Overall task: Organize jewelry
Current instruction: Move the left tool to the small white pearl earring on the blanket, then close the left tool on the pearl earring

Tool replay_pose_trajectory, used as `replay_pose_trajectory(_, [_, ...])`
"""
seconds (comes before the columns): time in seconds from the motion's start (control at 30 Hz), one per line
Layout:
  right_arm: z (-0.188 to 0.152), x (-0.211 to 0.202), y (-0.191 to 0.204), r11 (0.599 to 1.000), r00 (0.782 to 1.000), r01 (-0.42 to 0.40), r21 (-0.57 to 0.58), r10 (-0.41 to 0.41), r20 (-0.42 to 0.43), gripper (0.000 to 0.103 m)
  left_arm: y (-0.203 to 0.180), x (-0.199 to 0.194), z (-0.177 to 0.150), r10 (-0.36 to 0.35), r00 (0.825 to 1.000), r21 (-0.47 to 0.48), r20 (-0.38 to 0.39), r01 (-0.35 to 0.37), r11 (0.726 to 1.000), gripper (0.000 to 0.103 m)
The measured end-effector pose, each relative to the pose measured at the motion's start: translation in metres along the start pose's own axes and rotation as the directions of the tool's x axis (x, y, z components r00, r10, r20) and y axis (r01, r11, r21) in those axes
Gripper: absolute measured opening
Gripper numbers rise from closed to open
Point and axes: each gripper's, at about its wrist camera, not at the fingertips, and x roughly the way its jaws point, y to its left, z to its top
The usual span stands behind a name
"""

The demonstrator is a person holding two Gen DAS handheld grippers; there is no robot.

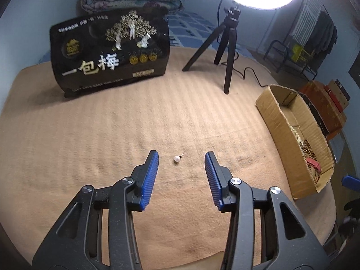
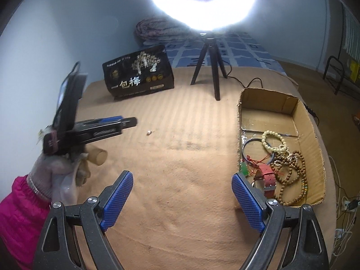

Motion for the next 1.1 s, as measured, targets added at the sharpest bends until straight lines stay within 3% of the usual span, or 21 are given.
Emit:
replay_pose_trajectory(0.5, [0.005,0.011,-0.004,1.000,1.000,-0.001,0.007,0.001,-0.017,0.091,0.000,0.051,-0.004,0.031,0.996,0.026,-0.085,-0.029,0.999,0.033])
replay_pose_trajectory(1.1, [0.005,0.019,0.001,1.000,0.999,-0.006,-0.008,0.005,-0.038,0.091,-0.007,0.073,-0.005,0.054,0.992,0.053,-0.114,-0.048,0.997,0.022])
